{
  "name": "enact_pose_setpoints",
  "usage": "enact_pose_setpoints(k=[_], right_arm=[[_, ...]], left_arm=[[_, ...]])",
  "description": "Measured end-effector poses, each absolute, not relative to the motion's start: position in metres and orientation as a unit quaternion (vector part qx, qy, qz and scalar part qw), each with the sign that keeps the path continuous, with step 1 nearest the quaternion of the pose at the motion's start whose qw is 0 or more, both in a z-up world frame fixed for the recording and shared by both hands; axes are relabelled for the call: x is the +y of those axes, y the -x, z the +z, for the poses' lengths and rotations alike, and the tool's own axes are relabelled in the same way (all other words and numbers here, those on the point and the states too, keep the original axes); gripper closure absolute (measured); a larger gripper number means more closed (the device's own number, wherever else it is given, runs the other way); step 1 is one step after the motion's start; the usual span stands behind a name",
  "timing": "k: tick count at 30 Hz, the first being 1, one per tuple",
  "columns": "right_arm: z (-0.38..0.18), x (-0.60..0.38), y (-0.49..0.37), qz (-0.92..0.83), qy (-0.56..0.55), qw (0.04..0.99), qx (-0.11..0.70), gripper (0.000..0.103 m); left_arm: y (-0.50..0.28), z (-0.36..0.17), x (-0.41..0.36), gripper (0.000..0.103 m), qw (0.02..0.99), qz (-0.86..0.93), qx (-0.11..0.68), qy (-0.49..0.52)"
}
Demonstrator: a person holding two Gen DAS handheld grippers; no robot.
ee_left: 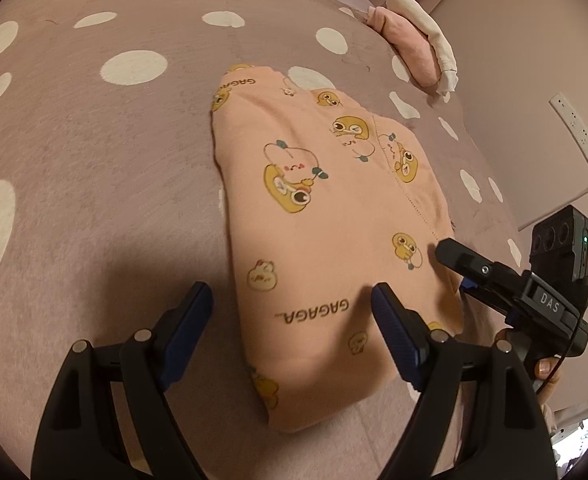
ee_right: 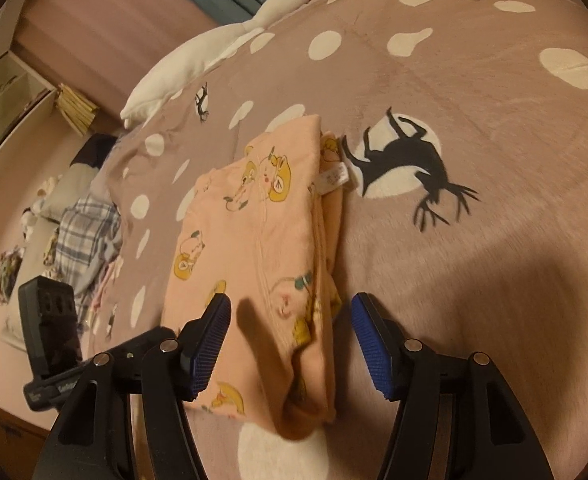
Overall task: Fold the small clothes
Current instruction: 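Open the right gripper and grasp the end of the pink shirt strip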
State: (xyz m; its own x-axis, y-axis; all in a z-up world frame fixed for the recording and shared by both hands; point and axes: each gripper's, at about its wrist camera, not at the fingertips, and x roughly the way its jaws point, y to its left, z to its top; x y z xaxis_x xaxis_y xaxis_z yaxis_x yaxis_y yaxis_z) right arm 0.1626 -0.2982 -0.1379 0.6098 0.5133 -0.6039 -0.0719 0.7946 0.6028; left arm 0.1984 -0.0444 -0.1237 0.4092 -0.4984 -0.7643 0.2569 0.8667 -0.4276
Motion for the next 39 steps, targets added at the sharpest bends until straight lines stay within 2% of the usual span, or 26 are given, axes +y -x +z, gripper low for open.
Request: enact_pose_setpoints(k=[13,27,39], right_arm=[[-0.138,-0.298,-0.181,0.186,-0.273,0.851,0.407,0.041],[-0.14,-0.296,-0.2,0.213,-0.281,0.844,0.404,0.041],[-0.143,-0.291,-0.214,0.247,-0.289,0.837,0.393,0.041]], left_arm=[[-0.215,-0.124,-0.065,0.021,0.828,-0.241,0.494,0.113],[-0.229,-0.127,-0.074,0.009,0.828,-0.247,0.489,0.117],[-0.235,-0.13,-0.078,0.009,0.833,-0.248,0.482,0.116]])
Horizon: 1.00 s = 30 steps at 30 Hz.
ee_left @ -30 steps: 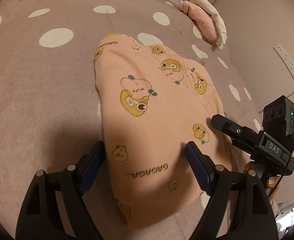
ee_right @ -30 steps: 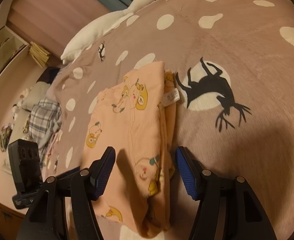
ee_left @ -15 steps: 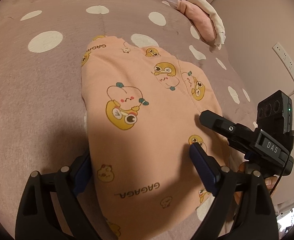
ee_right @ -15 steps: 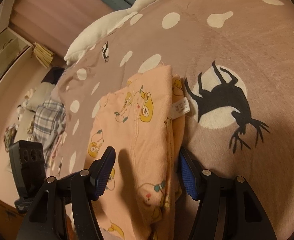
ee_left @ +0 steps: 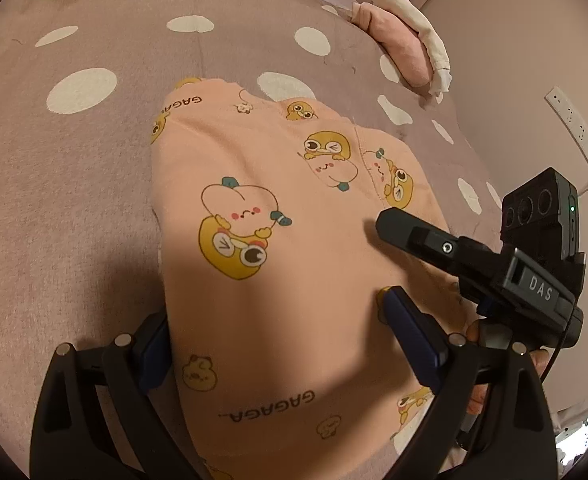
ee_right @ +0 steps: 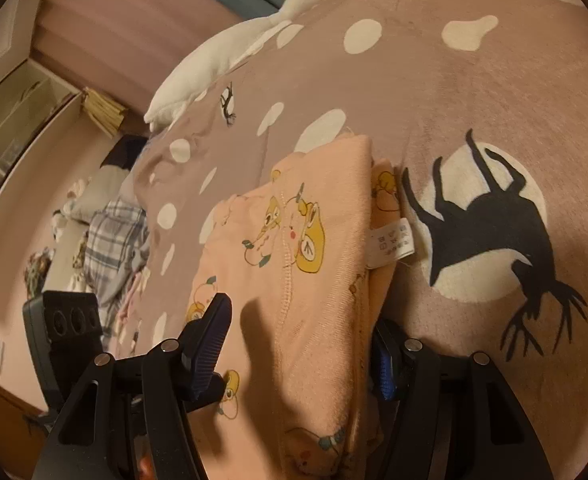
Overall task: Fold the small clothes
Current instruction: 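Open the right gripper and grasp the end of the pink shirt strip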
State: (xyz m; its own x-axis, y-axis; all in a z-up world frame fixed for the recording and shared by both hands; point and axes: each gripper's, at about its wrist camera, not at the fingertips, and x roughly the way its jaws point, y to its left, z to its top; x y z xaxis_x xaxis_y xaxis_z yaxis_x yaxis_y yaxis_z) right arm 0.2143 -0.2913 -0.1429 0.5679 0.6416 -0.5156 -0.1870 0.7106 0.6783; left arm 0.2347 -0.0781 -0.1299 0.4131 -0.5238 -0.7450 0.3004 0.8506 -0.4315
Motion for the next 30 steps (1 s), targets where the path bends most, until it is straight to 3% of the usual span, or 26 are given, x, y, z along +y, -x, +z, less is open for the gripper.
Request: enact_pose_setpoints(k=[7,12,17,30], right_arm=[[-0.143,-0.291,-0.216,0.254,-0.29,0.836,0.391,0.041],[-0.144,-0.293,-0.214,0.251,-0.294,0.838,0.386,0.044],[-0.145,-0.295,-0.214,0.244,-0.297,0.839,0.384,0.049],[-0.142,-0.288,-0.211,0.231,-0.272,0.854,0.378,0.064]], left_arm=[[-0.238,-0.13,-0.076,0.01,0.83,-0.252,0.481,0.13],[-0.235,-0.129,-0.069,0.029,0.838,-0.233,0.475,0.136],[-0.234,-0.131,-0.062,0.038,0.838,-0.227,0.474,0.144],[-0.233,-0.129,-0.064,0.045,0.846,-0.21,0.471,0.135]])
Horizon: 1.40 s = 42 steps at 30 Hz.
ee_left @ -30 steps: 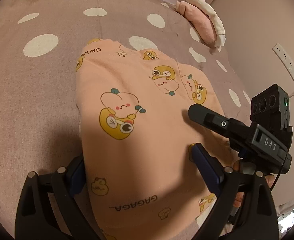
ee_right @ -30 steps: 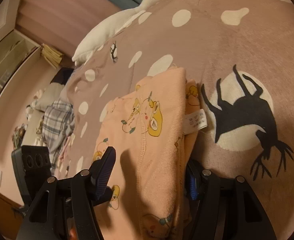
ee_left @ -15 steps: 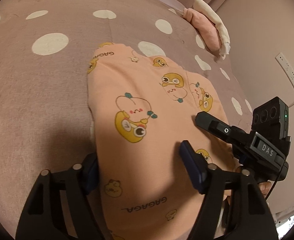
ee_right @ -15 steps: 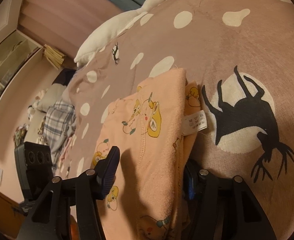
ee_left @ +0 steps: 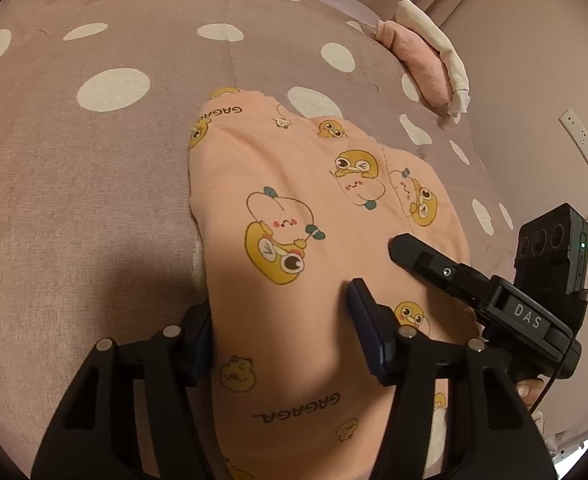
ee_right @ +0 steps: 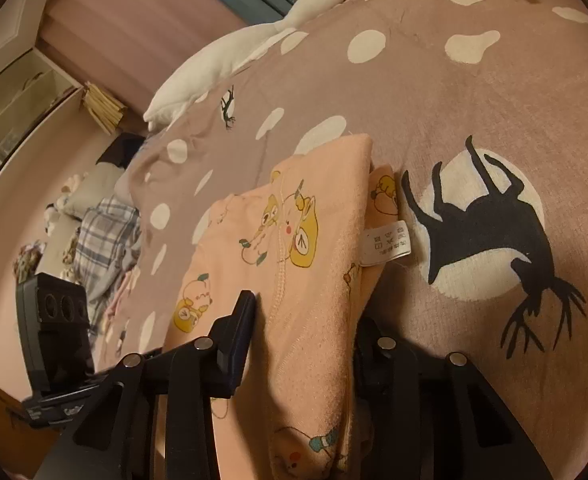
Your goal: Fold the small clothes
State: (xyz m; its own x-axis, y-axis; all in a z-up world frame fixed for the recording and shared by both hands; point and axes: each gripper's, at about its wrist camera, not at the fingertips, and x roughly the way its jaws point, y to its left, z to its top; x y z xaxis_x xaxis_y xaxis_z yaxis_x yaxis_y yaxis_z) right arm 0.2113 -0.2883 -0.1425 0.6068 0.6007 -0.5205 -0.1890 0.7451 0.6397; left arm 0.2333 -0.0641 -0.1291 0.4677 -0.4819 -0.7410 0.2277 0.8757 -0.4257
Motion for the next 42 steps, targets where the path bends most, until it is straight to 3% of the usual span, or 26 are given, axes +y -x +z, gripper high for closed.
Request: enact_pose_setpoints(k=[21,42], right_arm=[[-0.123,-0.27,-0.198,0.21,-0.212,0.885,0.356,0.073],[-0.109,-0.258,-0.187,0.217,-0.181,0.901,0.33,0.074]], left_arm=[[-0.231,-0.122,-0.062,0.066,0.853,-0.199,0.467,0.122],[-0.222,-0.112,-0.065,0.067,0.858,-0.204,0.456,0.117]])
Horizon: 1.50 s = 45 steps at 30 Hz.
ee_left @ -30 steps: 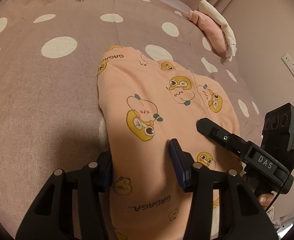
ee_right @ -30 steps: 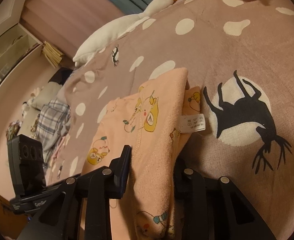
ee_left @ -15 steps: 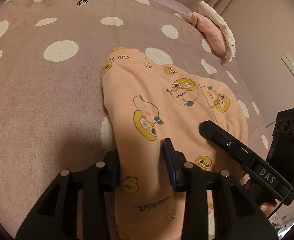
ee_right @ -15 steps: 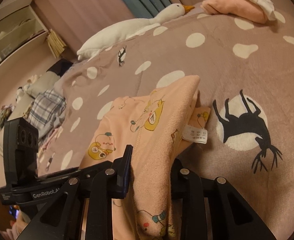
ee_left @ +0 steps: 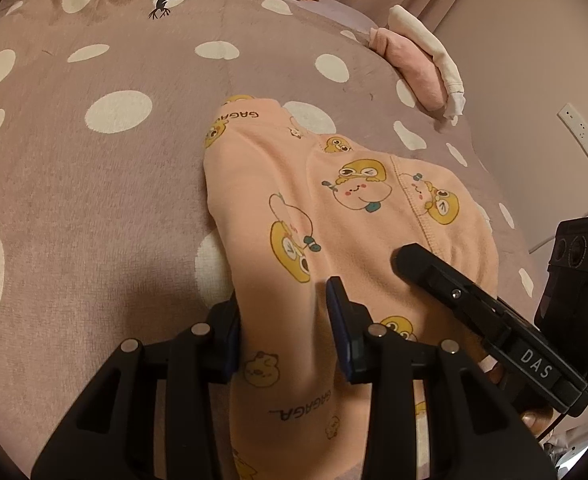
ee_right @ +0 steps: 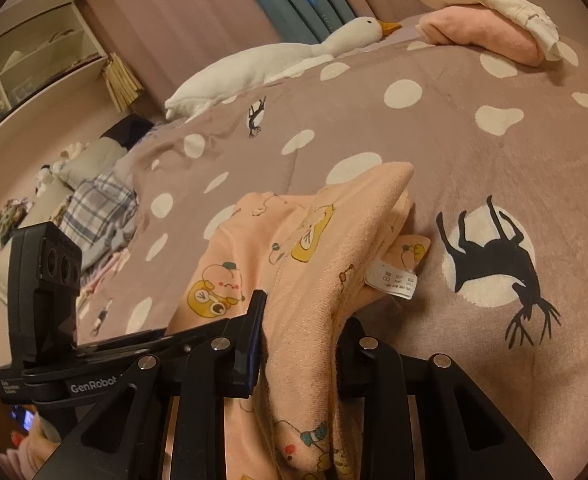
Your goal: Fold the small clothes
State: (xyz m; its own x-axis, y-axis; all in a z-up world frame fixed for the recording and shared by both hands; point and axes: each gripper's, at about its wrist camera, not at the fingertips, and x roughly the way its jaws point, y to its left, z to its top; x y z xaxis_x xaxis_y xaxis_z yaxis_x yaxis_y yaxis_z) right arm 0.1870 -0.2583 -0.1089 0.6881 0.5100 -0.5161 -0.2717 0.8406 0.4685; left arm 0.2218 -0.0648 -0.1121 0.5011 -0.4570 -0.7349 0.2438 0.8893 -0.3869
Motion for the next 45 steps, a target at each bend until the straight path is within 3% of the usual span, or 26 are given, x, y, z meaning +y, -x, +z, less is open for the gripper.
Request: enact_pose_setpoints(k=[45], right_arm=[[-0.075,-0.204,-0.147,0.256,-0.16,0.901,0.311,0.076]], left_arm=[[-0.168,-0.082,-0.013,0.069,0.872,-0.204,0.424,0.137]])
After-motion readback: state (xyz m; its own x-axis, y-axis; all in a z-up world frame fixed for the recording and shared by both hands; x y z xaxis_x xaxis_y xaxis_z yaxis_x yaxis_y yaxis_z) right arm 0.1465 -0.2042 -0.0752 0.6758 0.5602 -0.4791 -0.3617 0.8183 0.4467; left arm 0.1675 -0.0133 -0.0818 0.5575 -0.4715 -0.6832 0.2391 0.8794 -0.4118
